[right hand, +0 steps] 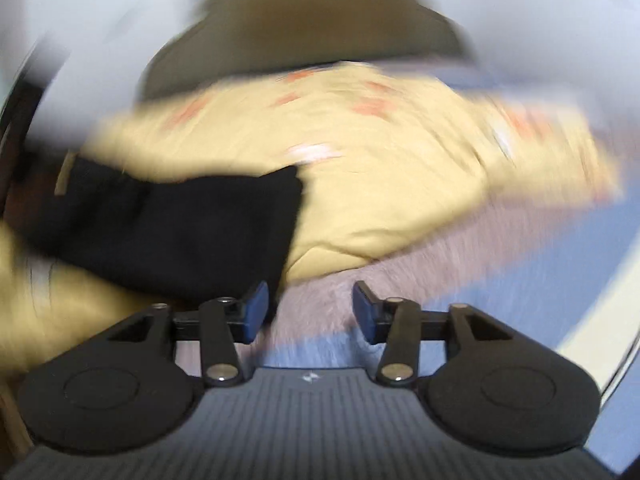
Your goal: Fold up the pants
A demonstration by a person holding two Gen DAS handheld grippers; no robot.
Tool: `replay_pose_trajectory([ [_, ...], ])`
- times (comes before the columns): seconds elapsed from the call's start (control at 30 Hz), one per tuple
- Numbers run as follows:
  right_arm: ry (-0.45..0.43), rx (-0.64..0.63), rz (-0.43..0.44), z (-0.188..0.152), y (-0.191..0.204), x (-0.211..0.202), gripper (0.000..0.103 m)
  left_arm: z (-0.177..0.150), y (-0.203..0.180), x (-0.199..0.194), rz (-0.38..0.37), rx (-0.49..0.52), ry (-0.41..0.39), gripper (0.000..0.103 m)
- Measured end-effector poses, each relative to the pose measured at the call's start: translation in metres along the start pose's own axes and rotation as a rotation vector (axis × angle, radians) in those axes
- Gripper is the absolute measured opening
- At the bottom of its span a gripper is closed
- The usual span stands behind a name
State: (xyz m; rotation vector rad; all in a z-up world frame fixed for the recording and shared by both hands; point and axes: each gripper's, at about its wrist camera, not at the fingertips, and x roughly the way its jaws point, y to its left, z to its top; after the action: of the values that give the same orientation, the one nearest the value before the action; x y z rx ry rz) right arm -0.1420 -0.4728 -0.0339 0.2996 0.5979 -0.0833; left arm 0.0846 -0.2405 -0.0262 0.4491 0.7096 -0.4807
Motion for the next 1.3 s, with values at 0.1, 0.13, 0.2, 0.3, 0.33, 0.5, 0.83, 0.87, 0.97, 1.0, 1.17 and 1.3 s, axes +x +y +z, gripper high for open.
replay_pose_trajectory([
  [0.1,-0.012,0.254,0.118,-0.004,-0.019,0.018,0.047,-0.003,0.003,-0.003,0.021,0.011,-0.007,0.072],
  [0.13,-0.005,0.289,0.152,-0.005,-0.020,0.024,0.047,-0.004,0.005,-0.004,0.025,0.005,-0.007,0.072],
  [0.2,0.024,0.338,0.185,-0.007,-0.020,0.038,0.047,-0.006,0.013,-0.007,0.027,-0.016,-0.009,0.072],
  [0.3,0.061,0.393,0.217,-0.009,-0.021,0.051,0.022,-0.011,0.029,-0.009,0.026,-0.055,-0.006,0.072],
  [0.33,0.062,0.408,0.218,-0.007,-0.022,0.052,0.018,-0.011,0.033,-0.009,0.014,-0.071,-0.004,0.072],
  [0.5,-0.002,0.316,0.156,0.009,0.005,0.039,0.012,0.003,0.039,-0.019,-0.241,-0.146,0.015,0.072],
  [0.83,-0.088,-0.471,-0.141,0.031,0.162,0.014,0.011,0.054,-0.005,-0.038,-0.547,-0.174,0.077,0.088],
  [0.87,-0.084,-0.509,-0.149,0.030,0.171,0.015,0.011,0.057,-0.011,-0.035,-0.534,-0.154,0.097,0.088],
  [0.97,-0.088,-0.599,-0.171,0.022,0.193,0.024,0.011,0.058,-0.026,-0.018,-0.470,-0.116,0.155,0.087],
  [1.0,-0.092,-0.610,-0.168,0.023,0.197,0.027,0.011,0.057,-0.028,-0.012,-0.455,-0.114,0.167,0.087],
  [1.17,-0.125,-0.656,-0.181,0.017,0.208,0.025,0.011,0.048,-0.031,0.010,-0.498,-0.188,0.243,0.006],
  [1.3,-0.160,-0.618,-0.234,0.013,0.205,0.027,0.012,0.047,-0.024,0.006,-0.502,-0.240,0.202,0.006],
])
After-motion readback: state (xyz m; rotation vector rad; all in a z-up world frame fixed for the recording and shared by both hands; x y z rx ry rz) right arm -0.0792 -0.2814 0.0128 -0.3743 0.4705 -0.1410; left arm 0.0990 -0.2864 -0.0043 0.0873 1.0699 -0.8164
